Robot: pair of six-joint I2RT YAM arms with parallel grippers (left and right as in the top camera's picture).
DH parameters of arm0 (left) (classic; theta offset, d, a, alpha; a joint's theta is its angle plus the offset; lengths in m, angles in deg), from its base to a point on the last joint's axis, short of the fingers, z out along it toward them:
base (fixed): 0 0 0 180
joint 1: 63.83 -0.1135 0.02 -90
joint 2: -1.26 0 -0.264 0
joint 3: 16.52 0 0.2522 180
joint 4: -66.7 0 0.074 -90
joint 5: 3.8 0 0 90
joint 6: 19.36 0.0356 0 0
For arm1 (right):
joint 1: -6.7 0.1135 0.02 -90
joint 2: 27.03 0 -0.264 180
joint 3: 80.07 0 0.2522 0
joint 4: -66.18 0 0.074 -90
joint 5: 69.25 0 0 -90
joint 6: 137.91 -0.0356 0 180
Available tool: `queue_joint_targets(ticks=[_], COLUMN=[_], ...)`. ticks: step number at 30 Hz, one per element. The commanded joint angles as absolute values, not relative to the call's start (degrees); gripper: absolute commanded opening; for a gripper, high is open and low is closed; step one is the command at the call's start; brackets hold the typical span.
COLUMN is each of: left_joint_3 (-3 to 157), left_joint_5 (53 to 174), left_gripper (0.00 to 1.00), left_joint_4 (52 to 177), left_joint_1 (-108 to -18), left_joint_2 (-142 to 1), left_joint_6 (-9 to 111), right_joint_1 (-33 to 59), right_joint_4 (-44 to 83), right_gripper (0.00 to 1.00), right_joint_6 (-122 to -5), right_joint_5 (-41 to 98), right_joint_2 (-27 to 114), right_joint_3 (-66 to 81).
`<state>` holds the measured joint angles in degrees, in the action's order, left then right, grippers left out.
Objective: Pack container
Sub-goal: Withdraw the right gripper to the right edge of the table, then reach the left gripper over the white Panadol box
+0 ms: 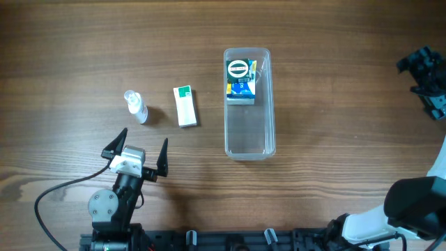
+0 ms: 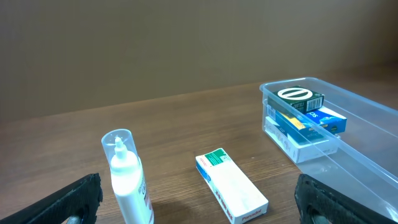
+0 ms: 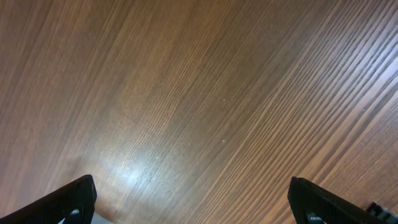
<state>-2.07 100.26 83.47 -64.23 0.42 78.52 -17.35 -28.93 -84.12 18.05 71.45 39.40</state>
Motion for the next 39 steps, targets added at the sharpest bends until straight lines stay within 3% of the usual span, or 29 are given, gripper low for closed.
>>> queue_joint_targets(ticks=[1,6,8,10,12,14,16,20,23,26,29,32,34,37,39], left_joint_3=[-2.42,-2.42,-2.42,-2.31,0.72,5.29,12.13,42.76,54.49,58.34,62.71,72.79,78.43,78.67,78.67], left_joint_5=[100.75,106.12,115.3,125.97,126.69,126.95,126.91,126.73,130.43,137.71,125.2,95.46,84.18,82.69,78.23], left_gripper=[1.0,1.0,1.0,1.0,1.0,1.0,1.0,1.0,1.0,1.0,1.0,0.99,1.0,1.0,1.0], left_joint_4=[83.49,82.74,79.09,70.33,67.86,68.8,74.5,108.4,114.11,111.62,121.34,137.39,142.46,140.64,140.1], left_joint_1=[-64.58,-64.58,-64.58,-64.58,-64.58,-64.58,-64.58,-64.56,-64.52,-63.68,-57.46,-43.31,-34.31,-28.15,-29.04], left_joint_2=[0.44,0.44,0.44,0.44,0.33,-1.01,-4.39,-25.83,-34.71,-38.99,-45.81,-58.1,-66.29,-74.53,-79.23], left_joint_6=[78.58,78.58,78.54,73.43,64.29,62.61,62.67,70.63,70.17,68.57,66.72,61.23,60.99,61.1,49.93], right_joint_1=[-17.26,-17.26,-17.26,-17.26,-17.26,-17.26,-17.26,-17.26,-17.26,-17.26,-17.26,-17.26,-17.26,-17.26,-17.26], right_joint_4=[-27.42,-23.55,-22.98,-22.98,-22.98,-22.98,-22.98,-22.98,-22.98,-22.98,-22.98,-22.98,-22.98,-22.98,-22.98], right_gripper=[1.0,1.0,1.0,1.0,1.0,1.0,1.0,1.0,1.0,1.0,1.0,1.0,1.0,1.0,1.0], right_joint_6=[-85.0,-85.0,-85.0,-85.0,-85.0,-85.0,-85.0,-85.0,-85.0,-85.0,-85.0,-85.0,-84.97,-84.97,-85.0], right_joint_5=[16.48,16.5,16.48,16.48,16.48,16.5,16.48,16.48,16.48,16.48,16.48,16.48,16.48,16.48,16.48], right_joint_2=[72.26,72.26,72.26,72.26,72.26,72.26,72.24,72.26,72.26,72.24,72.26,72.24,72.26,72.26,72.26], right_joint_3=[38.98,38.98,38.98,38.98,38.98,38.98,38.98,38.98,39.01,38.98,38.98,38.98,38.98,38.98,38.98])
